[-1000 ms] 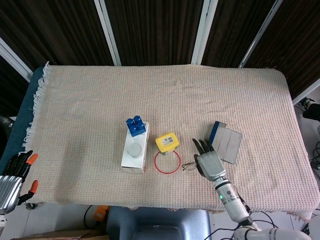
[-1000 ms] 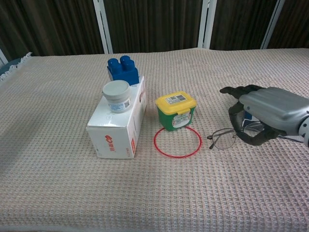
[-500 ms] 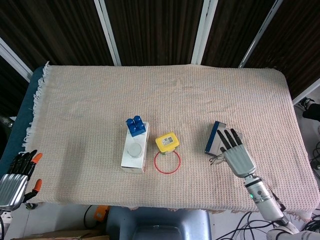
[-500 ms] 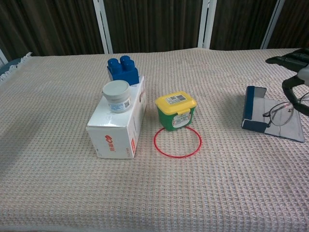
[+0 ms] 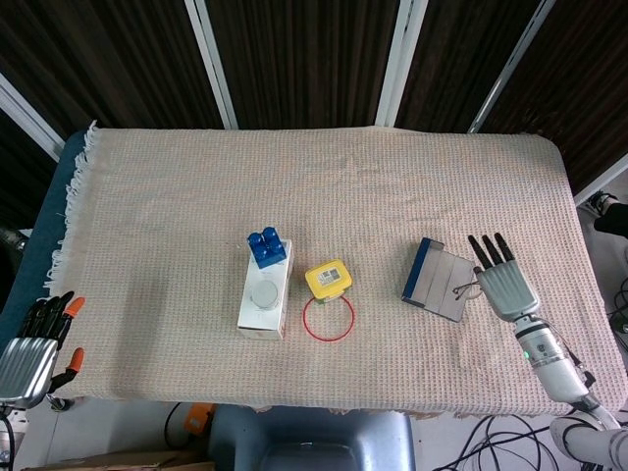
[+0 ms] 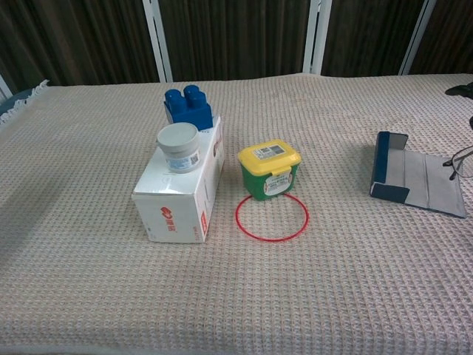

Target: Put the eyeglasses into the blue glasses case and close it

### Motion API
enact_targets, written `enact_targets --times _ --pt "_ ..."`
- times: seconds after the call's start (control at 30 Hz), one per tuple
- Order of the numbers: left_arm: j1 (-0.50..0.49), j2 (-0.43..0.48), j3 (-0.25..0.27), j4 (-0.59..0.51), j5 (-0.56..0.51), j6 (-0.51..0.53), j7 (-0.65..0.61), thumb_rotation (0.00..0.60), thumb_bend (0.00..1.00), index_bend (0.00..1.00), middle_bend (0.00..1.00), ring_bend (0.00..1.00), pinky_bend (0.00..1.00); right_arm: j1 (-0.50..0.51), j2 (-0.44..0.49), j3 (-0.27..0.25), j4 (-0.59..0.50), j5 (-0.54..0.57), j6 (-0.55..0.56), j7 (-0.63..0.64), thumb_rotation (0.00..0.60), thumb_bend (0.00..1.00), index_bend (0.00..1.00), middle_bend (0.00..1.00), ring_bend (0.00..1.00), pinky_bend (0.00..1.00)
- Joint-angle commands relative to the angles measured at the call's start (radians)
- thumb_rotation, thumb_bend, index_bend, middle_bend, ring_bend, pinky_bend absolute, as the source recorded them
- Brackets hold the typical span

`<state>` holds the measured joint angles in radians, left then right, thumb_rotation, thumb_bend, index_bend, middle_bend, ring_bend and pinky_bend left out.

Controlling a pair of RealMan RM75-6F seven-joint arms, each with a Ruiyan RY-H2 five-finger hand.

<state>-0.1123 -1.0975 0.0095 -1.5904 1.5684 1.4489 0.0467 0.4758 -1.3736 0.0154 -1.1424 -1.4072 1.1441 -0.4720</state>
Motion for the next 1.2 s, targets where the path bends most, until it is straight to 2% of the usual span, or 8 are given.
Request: enact_targets --times 0.03,0.73,1.2 --pt "0.0 0.0 -0.001 0.0 -0.002 0.0 0.0 0.6 0.45 0.0 0.0 0.0 0.03 0.021 -0.039 0.008 0.042 -0.017 -0.012 -0.006 0.6 0.63 0.74 0.12 0.0 0.0" --pt "-0.004 0.003 0.001 0.001 -0.002 -0.004 -0.006 0.6 0.44 0.0 0.0 0.0 0.03 0.086 -0.149 0.009 0.129 -0.056 -0.088 -0.144 0.6 0.63 0.73 0.12 0.0 0.0" --pt "-0.002 0.006 0.003 0.0 0.003 0.001 -0.011 0.6 0.45 0.0 0.0 0.0 0.03 0.114 -0.216 0.03 0.174 -0.043 -0.115 -0.177 0.6 0.63 0.58 0.12 0.0 0.0"
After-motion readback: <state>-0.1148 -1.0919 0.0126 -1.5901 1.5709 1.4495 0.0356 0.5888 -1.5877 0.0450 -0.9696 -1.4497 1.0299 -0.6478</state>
